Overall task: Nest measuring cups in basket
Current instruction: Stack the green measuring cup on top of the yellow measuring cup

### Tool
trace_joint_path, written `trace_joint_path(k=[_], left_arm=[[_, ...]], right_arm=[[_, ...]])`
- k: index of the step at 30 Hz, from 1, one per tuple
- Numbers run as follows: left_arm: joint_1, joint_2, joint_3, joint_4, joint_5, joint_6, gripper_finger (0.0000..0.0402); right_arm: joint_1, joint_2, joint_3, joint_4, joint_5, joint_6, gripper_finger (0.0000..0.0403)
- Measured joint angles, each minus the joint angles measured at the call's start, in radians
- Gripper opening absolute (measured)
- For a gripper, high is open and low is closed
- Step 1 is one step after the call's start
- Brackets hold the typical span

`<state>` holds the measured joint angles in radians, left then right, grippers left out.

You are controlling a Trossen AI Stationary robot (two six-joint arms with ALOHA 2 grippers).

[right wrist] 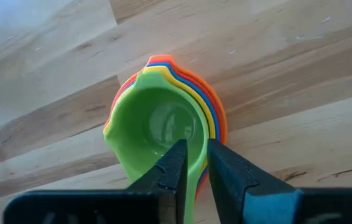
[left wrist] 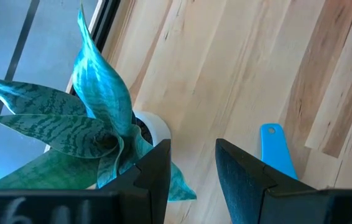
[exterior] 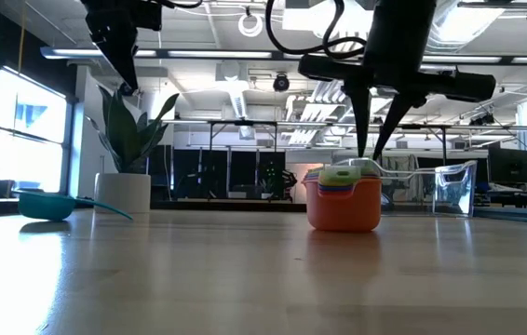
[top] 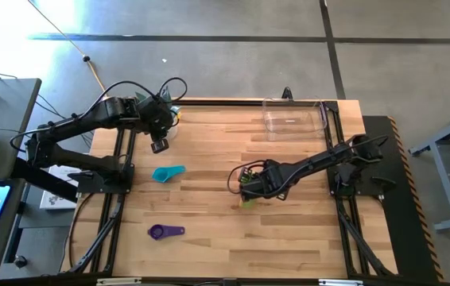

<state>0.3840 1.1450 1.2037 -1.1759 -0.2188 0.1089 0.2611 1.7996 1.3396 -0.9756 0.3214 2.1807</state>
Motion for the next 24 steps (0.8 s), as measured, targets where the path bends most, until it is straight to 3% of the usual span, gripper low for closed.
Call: trace_joint_path(k=[6, 13, 24], left_arm=[[0.000, 0.000, 0.000, 0.000, 0.000, 0.000, 0.0115], [0.000, 0.000, 0.000, -0.001, 0.000, 0.000, 0.0115], [0.000, 0.000, 0.000, -0.003, 0.000, 0.000, 0.0115]], right_arm=[[0.000, 0.000, 0.000, 0.009, -0.020, -0.008, 0.0066], [0.019, 0.000, 0.000, 0.041, -0.247, -0.085, 0.0066], [0.044, 0.077, 0.001, 0.109, -0.205, -0.042, 0.0066]])
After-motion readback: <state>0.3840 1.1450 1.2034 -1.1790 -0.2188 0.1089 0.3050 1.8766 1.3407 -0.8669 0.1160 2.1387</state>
